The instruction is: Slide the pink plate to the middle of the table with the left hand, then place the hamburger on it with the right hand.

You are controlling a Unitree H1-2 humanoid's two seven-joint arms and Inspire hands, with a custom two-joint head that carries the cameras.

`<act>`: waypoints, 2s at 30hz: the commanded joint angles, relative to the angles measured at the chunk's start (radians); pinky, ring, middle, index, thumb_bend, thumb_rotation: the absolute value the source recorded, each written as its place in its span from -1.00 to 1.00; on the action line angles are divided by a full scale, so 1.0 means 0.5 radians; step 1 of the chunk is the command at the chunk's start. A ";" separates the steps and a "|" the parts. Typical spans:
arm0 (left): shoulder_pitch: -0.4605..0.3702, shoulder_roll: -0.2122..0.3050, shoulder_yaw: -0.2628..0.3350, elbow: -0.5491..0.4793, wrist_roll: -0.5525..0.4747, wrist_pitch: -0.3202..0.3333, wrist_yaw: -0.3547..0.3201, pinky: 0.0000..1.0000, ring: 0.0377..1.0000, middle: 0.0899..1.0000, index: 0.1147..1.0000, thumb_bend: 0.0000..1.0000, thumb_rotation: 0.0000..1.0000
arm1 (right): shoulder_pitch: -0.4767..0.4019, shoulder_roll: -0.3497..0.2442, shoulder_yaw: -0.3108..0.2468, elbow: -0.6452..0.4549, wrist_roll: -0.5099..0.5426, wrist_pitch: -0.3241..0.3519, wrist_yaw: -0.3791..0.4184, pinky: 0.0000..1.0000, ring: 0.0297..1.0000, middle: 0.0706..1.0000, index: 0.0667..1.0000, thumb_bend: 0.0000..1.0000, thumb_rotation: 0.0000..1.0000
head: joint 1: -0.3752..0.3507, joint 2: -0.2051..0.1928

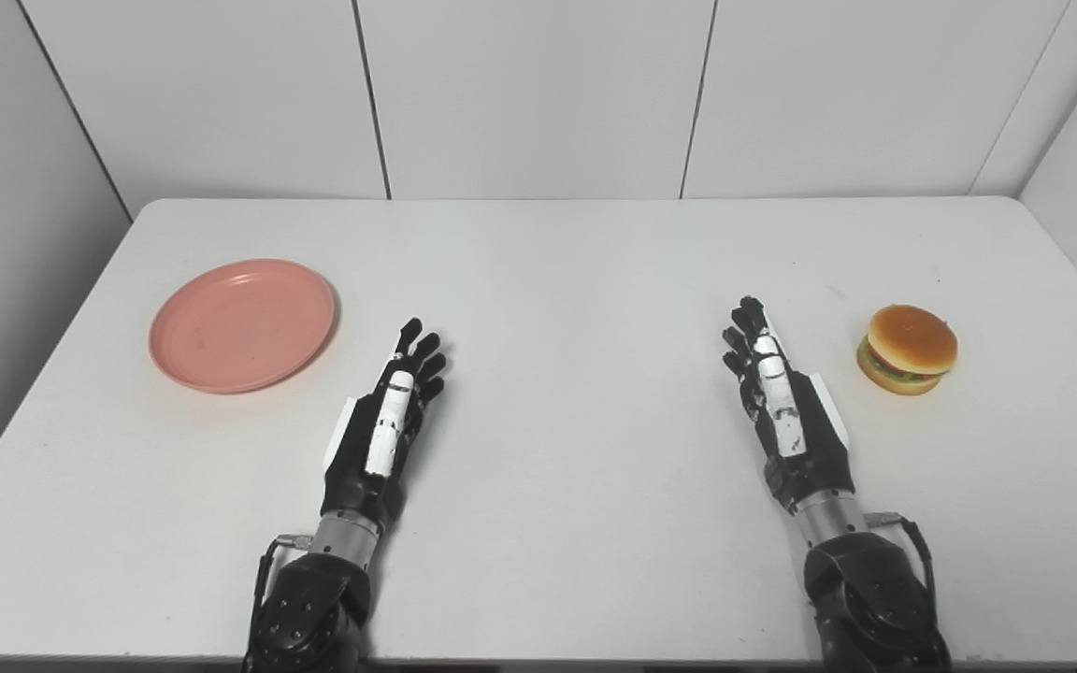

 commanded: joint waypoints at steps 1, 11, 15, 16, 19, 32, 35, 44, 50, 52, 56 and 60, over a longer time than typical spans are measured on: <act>0.027 0.004 -0.012 0.046 0.000 0.011 -0.023 0.92 0.91 0.93 0.93 -0.21 1.00 | 0.040 0.009 -0.003 0.090 0.014 -0.071 0.001 1.00 0.98 1.00 1.00 -0.30 1.00 | 0.001 -0.002; 0.030 0.005 -0.017 0.036 0.010 0.018 -0.018 0.91 0.90 0.92 0.93 -0.22 1.00 | 0.041 0.016 -0.007 0.080 0.015 -0.065 -0.007 0.99 0.96 0.99 1.00 -0.33 1.00 | 0.006 0.001; 0.032 0.005 -0.021 0.027 0.014 0.022 -0.017 0.91 0.90 0.92 0.93 -0.22 1.00 | 0.044 0.009 -0.002 0.073 -0.001 -0.061 -0.009 0.97 0.95 0.99 1.00 -0.36 1.00 | 0.005 0.005; 0.031 0.004 -0.020 0.028 0.014 0.022 -0.016 0.91 0.90 0.92 0.93 -0.22 1.00 | 0.044 0.009 -0.002 0.074 -0.007 -0.065 -0.013 0.96 0.95 0.99 1.00 -0.35 1.00 | 0.008 0.005; 0.029 0.001 -0.019 0.033 0.011 0.020 -0.015 0.92 0.91 0.92 0.93 -0.22 1.00 | 0.043 0.008 -0.004 0.082 -0.008 -0.076 -0.012 0.97 0.95 0.98 1.00 -0.32 1.00 | 0.009 0.005; 0.031 0.005 -0.019 0.026 0.007 0.028 -0.019 0.93 0.91 0.93 0.93 -0.21 1.00 | 0.040 0.008 -0.005 0.074 -0.004 -0.052 -0.012 1.00 0.96 1.00 1.00 -0.28 1.00 | 0.014 0.013; 0.030 0.005 -0.021 0.028 0.012 0.025 -0.018 0.92 0.91 0.93 0.94 -0.21 1.00 | 0.040 0.007 -0.005 0.070 -0.008 -0.054 -0.014 0.99 0.96 0.99 1.00 -0.33 1.00 | 0.016 0.013; 0.029 0.004 -0.021 0.031 0.014 0.020 -0.015 0.92 0.90 0.93 0.93 -0.22 1.00 | 0.043 0.003 -0.003 0.073 -0.011 -0.058 -0.008 1.00 0.96 0.99 1.00 -0.32 1.00 | 0.023 -0.001; 0.020 -0.008 -0.035 0.099 0.024 -0.018 -0.018 0.93 0.91 0.94 0.94 -0.21 1.00 | 0.046 -0.010 -0.011 0.097 -0.001 -0.077 0.002 0.97 0.95 0.98 1.00 -0.36 1.00 | 0.120 -0.082; 0.014 -0.017 -0.044 0.130 0.036 -0.033 -0.013 0.94 0.90 0.93 0.94 -0.23 1.00 | 0.048 -0.010 -0.021 0.103 0.012 -0.068 0.001 0.96 0.94 0.98 1.00 -0.36 1.00 | 0.167 -0.113; 0.005 -0.055 -0.058 0.204 0.058 -0.076 0.012 0.94 0.91 0.94 0.94 -0.25 1.00 | 0.034 -0.035 -0.039 0.235 0.016 -0.187 0.016 1.00 0.95 0.98 1.00 -0.34 1.00 | 0.255 -0.218; -0.002 -0.080 -0.064 0.255 0.079 -0.108 0.024 0.93 0.91 0.94 0.95 -0.26 1.00 | 0.028 -0.051 -0.043 0.308 0.051 -0.259 0.052 1.00 0.99 1.00 1.00 -0.33 1.00 | 0.304 -0.264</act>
